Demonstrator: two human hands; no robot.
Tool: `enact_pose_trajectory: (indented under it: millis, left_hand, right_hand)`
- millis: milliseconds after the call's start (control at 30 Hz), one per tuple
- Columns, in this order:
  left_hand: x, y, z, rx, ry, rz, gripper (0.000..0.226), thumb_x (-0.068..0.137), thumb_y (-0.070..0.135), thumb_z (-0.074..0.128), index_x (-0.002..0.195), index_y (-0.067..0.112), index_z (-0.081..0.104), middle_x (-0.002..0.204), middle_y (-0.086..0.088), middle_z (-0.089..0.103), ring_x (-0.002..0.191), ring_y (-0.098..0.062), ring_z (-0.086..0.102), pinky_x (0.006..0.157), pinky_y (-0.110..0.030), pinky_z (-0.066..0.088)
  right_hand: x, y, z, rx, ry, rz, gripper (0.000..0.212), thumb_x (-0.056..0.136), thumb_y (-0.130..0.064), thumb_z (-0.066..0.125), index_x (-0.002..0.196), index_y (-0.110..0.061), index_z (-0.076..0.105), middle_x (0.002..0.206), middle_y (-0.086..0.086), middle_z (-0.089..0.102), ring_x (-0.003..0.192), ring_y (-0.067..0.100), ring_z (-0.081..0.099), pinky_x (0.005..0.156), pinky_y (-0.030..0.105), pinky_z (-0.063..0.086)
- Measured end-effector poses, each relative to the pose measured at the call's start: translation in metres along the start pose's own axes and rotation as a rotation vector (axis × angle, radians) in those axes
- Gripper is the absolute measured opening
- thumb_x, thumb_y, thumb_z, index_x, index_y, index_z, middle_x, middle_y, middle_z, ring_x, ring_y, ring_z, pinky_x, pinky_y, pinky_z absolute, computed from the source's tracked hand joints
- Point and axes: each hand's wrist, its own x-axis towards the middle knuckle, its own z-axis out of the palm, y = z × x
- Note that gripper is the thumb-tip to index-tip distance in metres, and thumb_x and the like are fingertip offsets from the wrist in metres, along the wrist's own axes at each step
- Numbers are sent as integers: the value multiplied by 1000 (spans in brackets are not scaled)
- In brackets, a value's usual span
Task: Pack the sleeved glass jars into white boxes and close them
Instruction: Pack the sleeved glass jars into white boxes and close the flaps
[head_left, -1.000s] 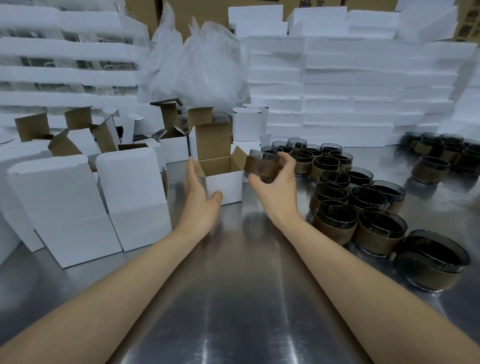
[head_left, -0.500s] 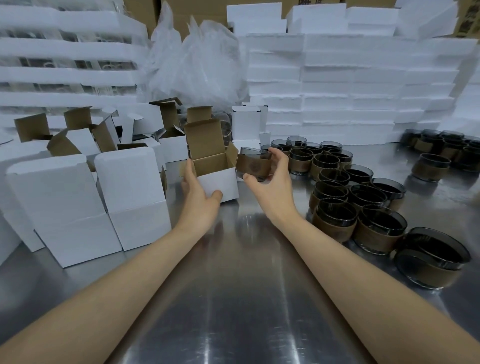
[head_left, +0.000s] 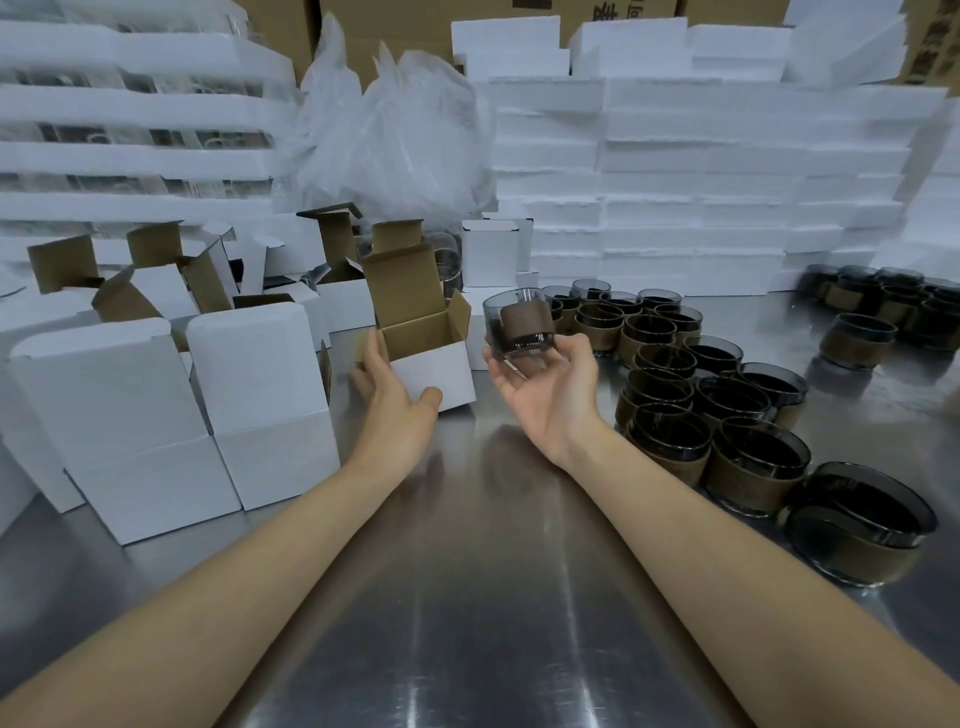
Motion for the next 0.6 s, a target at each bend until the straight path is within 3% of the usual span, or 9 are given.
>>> enact_pose_trajectory:
  millis: [367, 500, 600]
  left_hand:
    - [0, 1, 1, 26, 5, -16, 83, 91, 6, 56, 151, 24, 2, 152, -1, 5, 142, -16, 21, 99, -17, 20]
    - [1, 1, 2, 49, 9, -24, 82, 92, 8, 57, 150, 25, 2, 153, 0, 3, 143, -18, 19, 97, -17, 20]
    - [1, 1, 2, 59, 10, -25, 81, 92, 8, 56, 150, 25, 3, 153, -1, 4, 143, -19, 19, 97, -18, 20]
  right_hand:
    - [2, 0, -4, -136, 39, 27, 40, 94, -31, 34, 118, -6, 54, 106, 18, 62, 79, 31, 66, 61, 26, 52]
    - [2, -2, -3, -132, 59, 98, 48, 96, -37, 28, 101, -3, 61, 87, 18, 68, 59, 22, 55, 57, 23, 38]
    - [2, -2, -5, -173, 21, 106, 47, 95, -41, 31, 94, -5, 62, 88, 17, 67, 53, 20, 58, 50, 22, 41]
